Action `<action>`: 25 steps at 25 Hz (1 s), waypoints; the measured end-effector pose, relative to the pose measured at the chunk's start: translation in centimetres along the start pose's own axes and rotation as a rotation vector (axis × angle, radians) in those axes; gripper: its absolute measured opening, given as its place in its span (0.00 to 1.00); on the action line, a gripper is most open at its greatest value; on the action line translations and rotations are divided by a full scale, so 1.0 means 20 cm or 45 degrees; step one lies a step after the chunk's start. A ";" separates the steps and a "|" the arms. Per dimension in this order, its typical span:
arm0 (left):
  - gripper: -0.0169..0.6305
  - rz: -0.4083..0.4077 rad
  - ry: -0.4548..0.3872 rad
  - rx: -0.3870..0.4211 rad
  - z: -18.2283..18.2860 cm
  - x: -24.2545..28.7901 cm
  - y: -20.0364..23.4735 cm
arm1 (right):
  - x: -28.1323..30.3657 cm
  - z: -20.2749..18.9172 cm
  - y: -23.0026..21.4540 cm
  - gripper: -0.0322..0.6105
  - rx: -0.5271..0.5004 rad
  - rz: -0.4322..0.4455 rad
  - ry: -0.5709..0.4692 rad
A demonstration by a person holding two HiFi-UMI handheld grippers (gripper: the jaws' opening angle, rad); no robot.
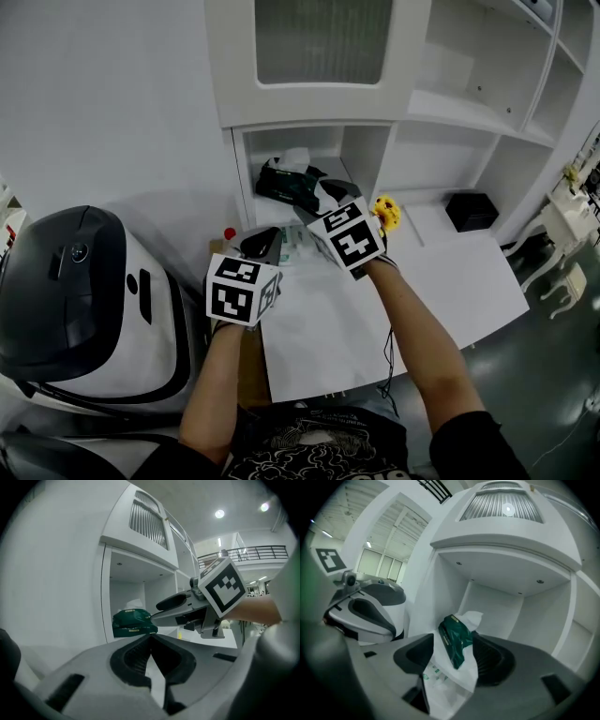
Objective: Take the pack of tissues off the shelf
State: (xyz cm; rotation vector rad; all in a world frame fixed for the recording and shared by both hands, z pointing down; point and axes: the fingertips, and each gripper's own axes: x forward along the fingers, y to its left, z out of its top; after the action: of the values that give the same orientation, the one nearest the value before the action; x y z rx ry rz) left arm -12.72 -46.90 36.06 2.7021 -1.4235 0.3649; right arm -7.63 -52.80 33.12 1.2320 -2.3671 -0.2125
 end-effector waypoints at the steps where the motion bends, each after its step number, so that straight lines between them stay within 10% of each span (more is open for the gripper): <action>1: 0.03 -0.005 -0.001 0.004 0.00 0.00 0.00 | 0.02 0.00 -0.01 0.46 0.000 -0.001 0.004; 25: 0.03 0.006 0.012 0.032 -0.01 0.09 0.15 | 0.31 -0.17 -0.06 0.32 -0.013 0.064 0.118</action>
State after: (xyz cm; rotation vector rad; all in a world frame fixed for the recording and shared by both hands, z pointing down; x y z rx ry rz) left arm -14.19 -49.93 36.55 2.7138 -1.4325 0.3982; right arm -8.22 -58.29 37.75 1.1509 -2.3111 -0.1482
